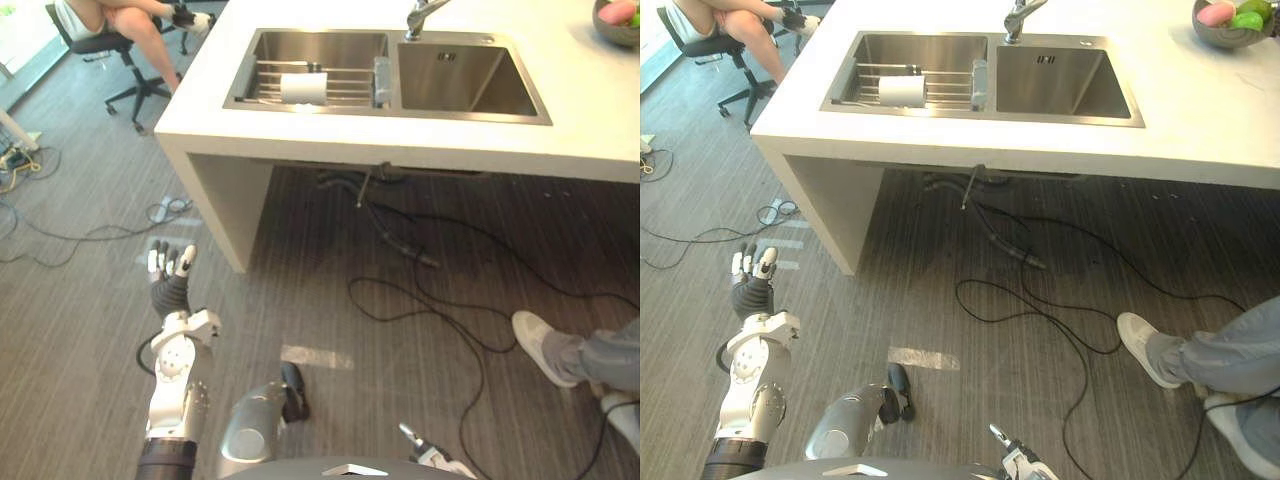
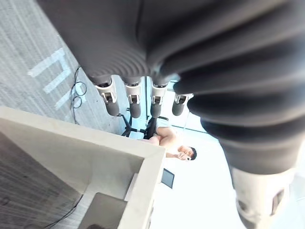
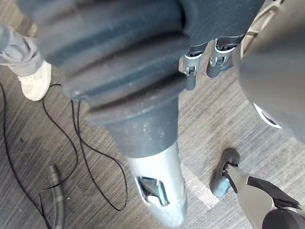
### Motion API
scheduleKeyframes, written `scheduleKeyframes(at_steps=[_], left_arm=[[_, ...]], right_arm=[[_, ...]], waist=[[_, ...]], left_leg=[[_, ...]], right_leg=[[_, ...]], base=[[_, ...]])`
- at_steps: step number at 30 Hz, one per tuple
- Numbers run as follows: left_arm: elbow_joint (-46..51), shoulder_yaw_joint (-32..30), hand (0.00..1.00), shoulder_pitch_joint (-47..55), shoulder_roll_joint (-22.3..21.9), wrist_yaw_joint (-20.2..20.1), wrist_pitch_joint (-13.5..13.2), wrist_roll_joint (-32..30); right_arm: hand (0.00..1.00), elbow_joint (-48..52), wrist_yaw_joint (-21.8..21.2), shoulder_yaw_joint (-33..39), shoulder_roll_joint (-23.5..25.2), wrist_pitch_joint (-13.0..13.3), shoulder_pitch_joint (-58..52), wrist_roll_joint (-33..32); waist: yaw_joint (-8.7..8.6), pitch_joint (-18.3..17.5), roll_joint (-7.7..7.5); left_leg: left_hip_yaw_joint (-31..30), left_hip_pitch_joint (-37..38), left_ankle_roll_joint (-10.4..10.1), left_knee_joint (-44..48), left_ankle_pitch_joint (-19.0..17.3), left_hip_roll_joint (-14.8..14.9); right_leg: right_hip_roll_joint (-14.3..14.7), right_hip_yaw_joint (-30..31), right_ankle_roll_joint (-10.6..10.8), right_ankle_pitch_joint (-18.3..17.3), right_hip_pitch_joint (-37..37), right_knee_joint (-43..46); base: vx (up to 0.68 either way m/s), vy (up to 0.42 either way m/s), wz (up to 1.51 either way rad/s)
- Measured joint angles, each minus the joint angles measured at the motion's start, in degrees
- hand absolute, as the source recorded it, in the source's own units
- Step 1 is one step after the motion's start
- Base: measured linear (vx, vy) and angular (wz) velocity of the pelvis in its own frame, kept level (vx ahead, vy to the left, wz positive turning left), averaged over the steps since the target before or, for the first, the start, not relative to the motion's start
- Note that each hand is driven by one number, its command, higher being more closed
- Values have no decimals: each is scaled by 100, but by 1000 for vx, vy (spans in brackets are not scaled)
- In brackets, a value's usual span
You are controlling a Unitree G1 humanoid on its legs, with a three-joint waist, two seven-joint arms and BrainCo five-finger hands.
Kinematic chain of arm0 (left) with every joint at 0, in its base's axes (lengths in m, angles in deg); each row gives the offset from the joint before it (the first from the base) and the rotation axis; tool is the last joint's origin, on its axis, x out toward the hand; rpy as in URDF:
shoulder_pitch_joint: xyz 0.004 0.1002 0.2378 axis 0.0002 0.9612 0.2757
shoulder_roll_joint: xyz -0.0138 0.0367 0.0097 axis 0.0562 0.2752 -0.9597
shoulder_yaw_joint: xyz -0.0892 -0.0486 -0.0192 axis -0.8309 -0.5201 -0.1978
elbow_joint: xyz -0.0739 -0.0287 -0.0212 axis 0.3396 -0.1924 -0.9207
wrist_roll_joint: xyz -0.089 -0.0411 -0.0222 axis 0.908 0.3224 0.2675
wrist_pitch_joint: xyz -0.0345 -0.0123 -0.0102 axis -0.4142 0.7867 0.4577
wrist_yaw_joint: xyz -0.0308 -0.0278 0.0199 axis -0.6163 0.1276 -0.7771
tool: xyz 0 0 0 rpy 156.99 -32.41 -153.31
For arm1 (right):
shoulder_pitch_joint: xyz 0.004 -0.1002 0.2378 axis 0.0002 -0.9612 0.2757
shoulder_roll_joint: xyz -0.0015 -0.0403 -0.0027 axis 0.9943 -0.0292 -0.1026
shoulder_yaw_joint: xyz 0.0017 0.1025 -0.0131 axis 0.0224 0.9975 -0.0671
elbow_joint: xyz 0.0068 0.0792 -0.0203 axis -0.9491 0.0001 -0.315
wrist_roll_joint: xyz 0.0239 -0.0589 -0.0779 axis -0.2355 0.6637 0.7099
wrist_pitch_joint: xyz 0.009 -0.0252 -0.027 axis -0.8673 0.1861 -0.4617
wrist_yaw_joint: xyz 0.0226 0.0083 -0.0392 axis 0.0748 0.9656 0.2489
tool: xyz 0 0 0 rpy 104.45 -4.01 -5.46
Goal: Walk over to the sink, pick up the cup, carry it to the dishwasher, place the cup inside the dishwasher, then close the dishwasher door
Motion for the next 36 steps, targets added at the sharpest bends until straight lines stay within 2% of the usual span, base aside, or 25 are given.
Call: scheduleKeyframes(at_steps=[1,2,3,5,7,8,9,12,13,14,15,16,17,20,22,24,26,28,30,31,32,33,34,35,36], left_arm=[[82,0,0,12,-34,-10,0,-15],[308,-28,0,30,-90,-38,-3,-122],[543,-63,0,19,-78,-57,-13,-229],[654,-77,0,-3,-25,-55,-16,-232],[712,-61,0,64,-22,-50,-39,-231],[727,-32,0,73,-17,-51,-93,-229],[732,-5,0,20,14,-54,-130,-226],[586,214,0,-284,265,-139,-151,-209],[336,280,0,-435,377,-272,-151,-186],[247,251,0,-419,416,-317,-149,-78],[275,227,0,-336,426,-330,-163,35],[315,159,0,-211,430,-348,-203,52],[334,142,0,-21,313,-344,-207,51],[343,461,0,49,255,-341,40,9],[336,613,0,48,251,-343,133,12],[322,696,0,46,209,-336,166,-95],[289,708,0,5,206,-339,204,-174],[319,676,0,11,188,-433,204,-155],[655,652,0,111,185,-568,214,-155],[1019,584,0,197,183,-604,220,-156],[1081,568,0,199,192,-621,222,-145],[1248,508,0,187,208,-744,234,-91],[1267,491,0,203,191,-859,273,-65],[1263,482,0,237,191,-934,299,-1],[1240,433,0,217,240,-1019,365,36]], right_arm=[[0,-1,-22,76,-8,21,-42,7],[0,5,-61,193,-46,73,-67,50],[0,30,-64,342,-46,173,-32,135],[0,47,-66,484,-42,306,27,127],[0,52,-100,652,-62,307,18,112],[0,84,-103,685,-89,312,19,112],[0,160,-114,681,-104,309,17,121],[0,179,-103,749,26,150,-205,125],[0,114,-73,880,234,38,-444,80],[0,1,-60,885,397,-25,-656,22],[0,-45,-71,836,537,-119,-795,23],[0,-129,-102,839,591,-122,-880,74],[0,-214,-117,848,525,-132,-865,132],[0,-200,-232,864,388,-207,-799,240],[0,-202,-273,859,370,-261,-794,364],[0,-195,-371,773,339,-356,-812,435],[0,-187,-368,706,313,-381,-802,443],[0,-134,-391,483,226,-494,-798,407],[0,109,-443,136,16,-614,-817,469],[0,230,-447,101,-109,-627,-862,534],[0,257,-446,103,-116,-626,-865,528],[0,300,-449,152,-123,-609,-864,499],[0,339,-448,197,-119,-620,-867,443],[0,349,-438,248,-138,-625,-866,402],[0,380,-432,286,-84,-637,-853,312]], waist=[[-13,-74,4],[-80,-161,12],[-115,-160,10],[-117,-157,-11],[-129,-149,13],[-172,-161,49],[-207,-164,88],[-376,-155,135],[-538,-150,99],[-591,-155,13],[-558,-177,-168],[-486,-218,-285],[-444,-292,-259],[-523,-360,-9],[-540,-361,-37],[-545,-378,-29],[-534,-300,-26],[-491,-130,-27],[-434,-56,-17],[-324,-69,36],[-309,-68,39],[-255,-92,94],[-202,-162,222],[-191,-233,333],[-261,-302,333]], left_leg=[[-9,58,-5,-192,5,-101],[-68,186,-2,-548,9,-273],[-131,319,-5,-757,13,-365],[-269,699,-76,-1111,60,-506],[-540,1139,-125,-1451,92,-642],[-706,1279,-142,-1539,103,-657],[-959,1319,-198,-1575,141,-648],[-1412,1334,-197,-1538,141,-613],[-1560,1467,-219,-1543,196,-639],[-1567,1645,-167,-1542,343,-663],[-1573,1746,-128,-1533,318,-769],[-1579,1779,-99,-1537,261,-876],[-1585,1786,-143,-1534,150,-830],[-1665,1690,-319,-1574,148,-551],[-1648,1650,-497,-1346,-35,-372],[-1543,1234,-843,-188,-553,16],[-1482,645,-1038,1163,-808,290],[-1310,509,-984,1304,-1068,408],[-1157,208,-1100,969,-839,437],[-963,55,-1201,651,-489,497],[-908,48,-1215,557,-378,505],[-840,57,-1200,148,315,541],[-902,204,-1057,-34,1286,584],[-978,294,-964,-71,1499,627],[-999,416,-772,-147,1071,588]], right_leg=[[-105,67,123,73,-196,364],[-283,299,597,318,-584,1151],[-413,686,924,559,-1085,2216],[-517,835,897,587,-1817,3960],[-610,333,505,196,-2090,4500],[-620,-15,136,-134,-2302,4293],[-500,-133,-109,-316,-2572,3664],[-116,384,-95,-249,-2920,2093],[-151,531,-119,-22,-2879,1855],[-202,481,-219,415,-2788,1745],[-221,464,-313,824,-2781,1600],[-257,319,-475,892,-2775,1433],[-192,174,-464,762,-2614,1113],[231,14,-587,918,-2413,316],[449,19,-577,919,-2278,85],[708,55,-637,872,-2098,-140],[861,98,-778,961,-1757,-516],[824,196,-761,885,-1374,-610],[606,338,-696,647,-1166,-440],[441,508,-560,503,-1137,-293],[434,511,-496,462,-1124,-279],[369,651,-332,354,-982,-243],[435,816,-194,264,-888,-219],[508,892,-118,195,-870,-183],[486,975,-65,79,-889,-77]], base=[[217,234,41],[197,209,47],[178,182,47],[152,124,37],[152,89,37],[162,24,42],[159,6,44],[131,-26,102],[222,-130,170],[292,-210,153],[231,-227,75],[151,-242,11],[105,-200,-9],[164,-165,-10],[151,-144,-20],[183,-160,-27],[199,-161,-21],[161,-103,-22],[198,51,-37],[202,132,-54],[232,160,-68],[383,262,-60],[409,290,-71],[369,275,-49],[263,228,-28]])
